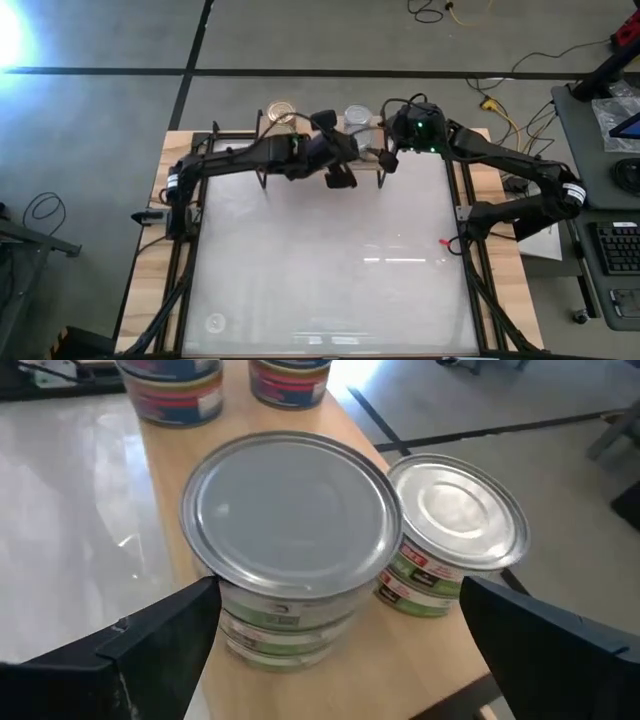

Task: Stack canned seafood by type on shelf
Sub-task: Stack the green tuna can on top of the other green tuna on the shelf

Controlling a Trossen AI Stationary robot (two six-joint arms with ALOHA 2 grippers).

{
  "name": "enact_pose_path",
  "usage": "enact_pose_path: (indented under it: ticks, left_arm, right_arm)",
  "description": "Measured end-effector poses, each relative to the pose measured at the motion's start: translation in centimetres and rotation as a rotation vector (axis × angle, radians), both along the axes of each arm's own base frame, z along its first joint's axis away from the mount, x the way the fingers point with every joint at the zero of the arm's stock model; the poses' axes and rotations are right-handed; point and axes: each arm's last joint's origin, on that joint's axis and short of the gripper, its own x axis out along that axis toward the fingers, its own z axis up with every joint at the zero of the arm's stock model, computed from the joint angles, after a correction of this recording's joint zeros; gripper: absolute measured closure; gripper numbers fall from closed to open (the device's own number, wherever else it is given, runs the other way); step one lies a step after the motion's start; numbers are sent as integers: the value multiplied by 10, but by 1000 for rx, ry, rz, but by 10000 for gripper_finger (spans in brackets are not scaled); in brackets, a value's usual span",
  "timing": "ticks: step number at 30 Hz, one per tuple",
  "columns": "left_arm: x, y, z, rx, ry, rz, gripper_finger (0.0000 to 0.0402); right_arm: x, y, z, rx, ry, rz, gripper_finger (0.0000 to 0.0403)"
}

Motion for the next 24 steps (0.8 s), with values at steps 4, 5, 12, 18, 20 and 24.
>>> enact_pose_path:
  ticks: [4, 5, 12, 18, 20, 24]
  left_arm:
    - [-2, -21, -1, 26, 36, 3, 401]
    - [-4, -25, 0, 28, 38, 7, 401]
    - [-15, -49, 0, -10, 58, 11, 401]
    - [-28, -64, -8, -40, 50, 6, 401]
    - [-32, -68, -14, -50, 44, 4, 401]
    - [-48, -72, -19, -67, 10, 5, 401]
  right_arm:
    - [-4, 1, 2, -27, 24, -28, 3]
    - [-6, 2, 3, -39, 31, -38, 3]
    - [-14, 6, 17, -80, -32, -114, 3]
    - [-2, 9, 15, -24, -101, -38, 3]
    - [3, 8, 10, -19, -76, -32, 3]
    - [6, 6, 5, -19, -42, -30, 3]
